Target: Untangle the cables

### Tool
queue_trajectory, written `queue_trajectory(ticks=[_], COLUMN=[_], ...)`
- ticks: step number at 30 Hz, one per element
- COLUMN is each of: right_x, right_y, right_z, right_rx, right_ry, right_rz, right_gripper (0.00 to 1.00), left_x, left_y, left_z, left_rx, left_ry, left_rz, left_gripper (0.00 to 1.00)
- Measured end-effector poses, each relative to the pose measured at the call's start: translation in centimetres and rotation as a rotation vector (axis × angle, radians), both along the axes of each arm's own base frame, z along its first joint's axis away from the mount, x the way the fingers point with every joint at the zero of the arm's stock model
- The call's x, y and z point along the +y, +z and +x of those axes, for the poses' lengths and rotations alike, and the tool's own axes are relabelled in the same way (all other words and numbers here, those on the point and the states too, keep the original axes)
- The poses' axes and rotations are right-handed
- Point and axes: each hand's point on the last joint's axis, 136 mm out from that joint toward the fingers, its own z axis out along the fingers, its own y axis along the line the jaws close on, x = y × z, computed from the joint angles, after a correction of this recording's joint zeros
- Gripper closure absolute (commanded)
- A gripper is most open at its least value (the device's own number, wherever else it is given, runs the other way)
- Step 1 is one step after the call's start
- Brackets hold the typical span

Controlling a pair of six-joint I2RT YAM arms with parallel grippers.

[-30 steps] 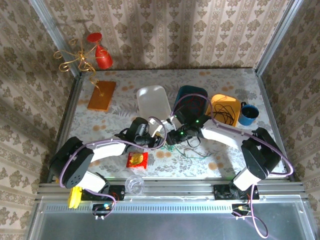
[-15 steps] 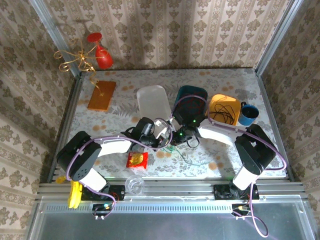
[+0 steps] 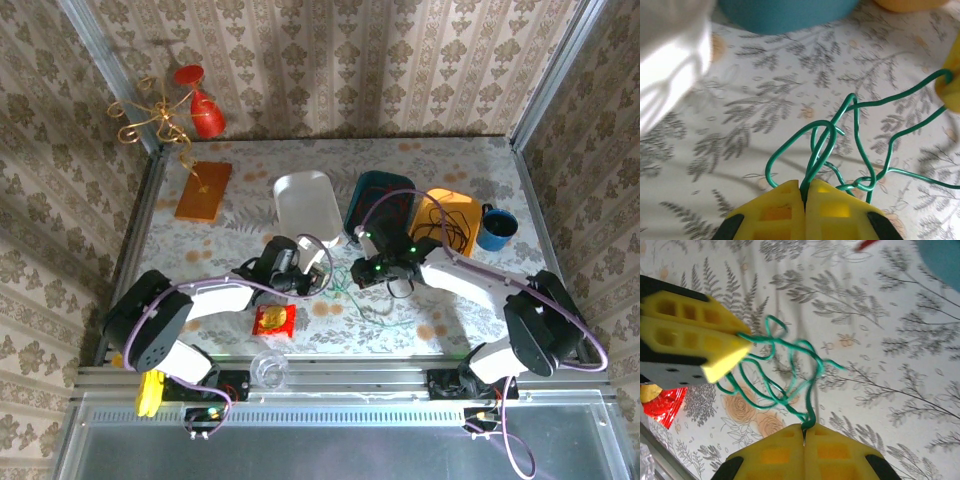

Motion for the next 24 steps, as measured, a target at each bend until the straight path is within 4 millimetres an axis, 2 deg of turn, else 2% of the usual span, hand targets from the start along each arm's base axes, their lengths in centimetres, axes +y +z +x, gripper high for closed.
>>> queue_trajectory(ticks=[3, 7, 11, 18, 24], right_x=[-1.7, -4.8, -6.9, -9.2, -12.9], right_y=[-0.1, 0.2, 1.0, 1.9, 2.2], right_z=[0.6, 1.0, 1.1, 0.5, -0.7], right_rx=[-0.002, -0.025, -0.057, -0.108, -0.142], right_ry=[-0.078, -0.196, -0.289, -0.383, -0.521], right_rz=[0.022, 0.012, 0.012, 0.017, -0.022], right_gripper=[0.94, 0.96, 0.96, 0.97, 0.98], left_x=[1.0, 2.7, 2.9, 3.1, 3.9], left_y=[0.3, -0.3, -0.2, -0.1, -0.2], left_z=[0.8, 1.6, 2.0, 2.5, 3.1], left_rx=[-0.024, -0.033, -0.04, -0.052, -0.074], left_ry=[0.06, 0.139, 0.17, 0.198, 0.242], left_rz=[-0.006, 0.018, 0.018, 0.02, 0.049], left_gripper=[1.0, 1.0, 1.0, 1.0, 1.0])
